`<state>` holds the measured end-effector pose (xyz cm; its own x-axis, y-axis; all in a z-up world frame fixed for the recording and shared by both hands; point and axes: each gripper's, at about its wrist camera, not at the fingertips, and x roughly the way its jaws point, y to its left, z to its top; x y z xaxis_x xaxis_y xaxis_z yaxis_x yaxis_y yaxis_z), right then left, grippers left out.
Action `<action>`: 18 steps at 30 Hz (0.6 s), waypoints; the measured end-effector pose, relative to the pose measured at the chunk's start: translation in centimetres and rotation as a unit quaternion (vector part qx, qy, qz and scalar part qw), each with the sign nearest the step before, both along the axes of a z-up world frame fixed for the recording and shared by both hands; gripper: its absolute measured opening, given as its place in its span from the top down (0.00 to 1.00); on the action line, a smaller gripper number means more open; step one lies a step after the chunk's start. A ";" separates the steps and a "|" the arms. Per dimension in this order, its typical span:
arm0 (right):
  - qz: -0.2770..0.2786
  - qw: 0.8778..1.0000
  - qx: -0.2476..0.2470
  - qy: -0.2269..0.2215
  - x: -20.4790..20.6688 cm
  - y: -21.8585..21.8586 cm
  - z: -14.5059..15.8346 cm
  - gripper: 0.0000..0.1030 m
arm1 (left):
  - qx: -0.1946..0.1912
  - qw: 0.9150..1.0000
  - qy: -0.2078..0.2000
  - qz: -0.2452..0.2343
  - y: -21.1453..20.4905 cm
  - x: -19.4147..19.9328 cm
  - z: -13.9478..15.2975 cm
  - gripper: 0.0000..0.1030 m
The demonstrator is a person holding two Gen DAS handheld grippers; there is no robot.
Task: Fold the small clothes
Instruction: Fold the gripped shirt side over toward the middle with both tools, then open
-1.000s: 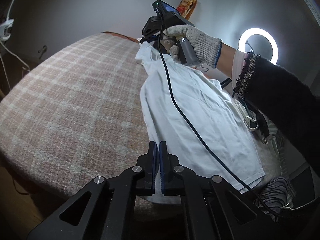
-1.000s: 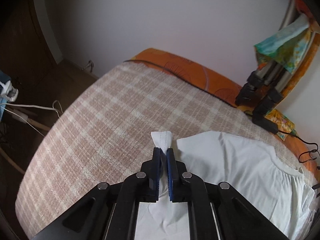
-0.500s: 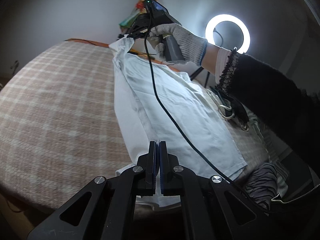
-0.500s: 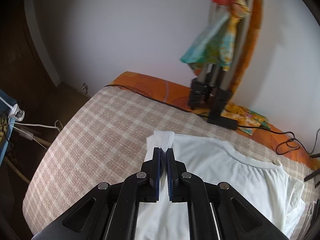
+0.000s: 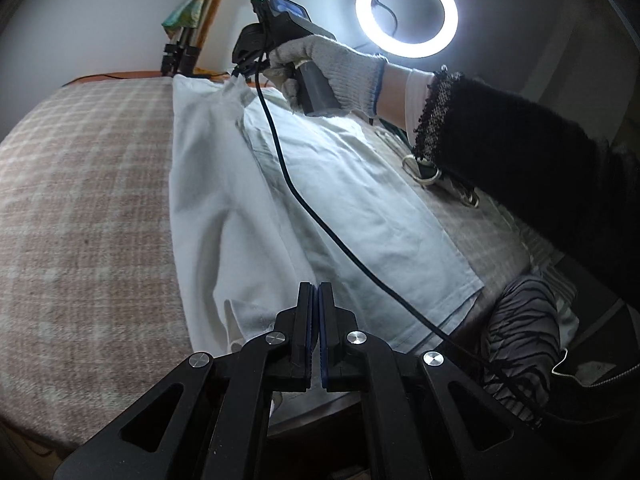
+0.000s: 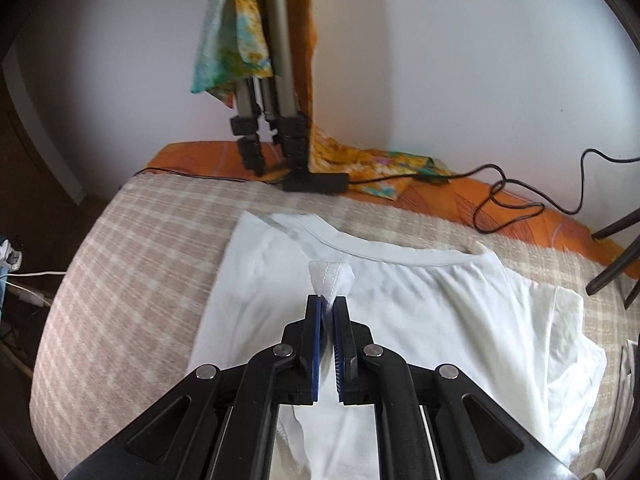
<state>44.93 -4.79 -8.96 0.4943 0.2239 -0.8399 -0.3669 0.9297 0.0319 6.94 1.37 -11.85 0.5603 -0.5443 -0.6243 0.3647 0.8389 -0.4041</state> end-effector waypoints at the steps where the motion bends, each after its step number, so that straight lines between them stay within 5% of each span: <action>1: -0.003 1.000 -0.003 0.000 0.0 -0.1 -0.2 0.97 | 0.001 1.000 0.001 -0.002 0.0 0.0 -0.1 0.99; 13: -0.013 0.999 -0.043 0.000 0.1 0.1 -1.4 0.97 | 0.008 0.999 0.014 -0.052 -2.9 0.0 -0.5 0.98; 16: -0.007 0.998 -0.060 0.002 0.1 0.3 -1.6 0.96 | 0.039 0.997 0.010 -0.069 -4.1 -0.5 -0.6 0.83; 18: -0.006 0.997 -0.071 0.008 0.3 0.2 -1.7 0.81 | 0.039 0.996 0.008 -0.074 -4.2 -1.0 -0.4 0.80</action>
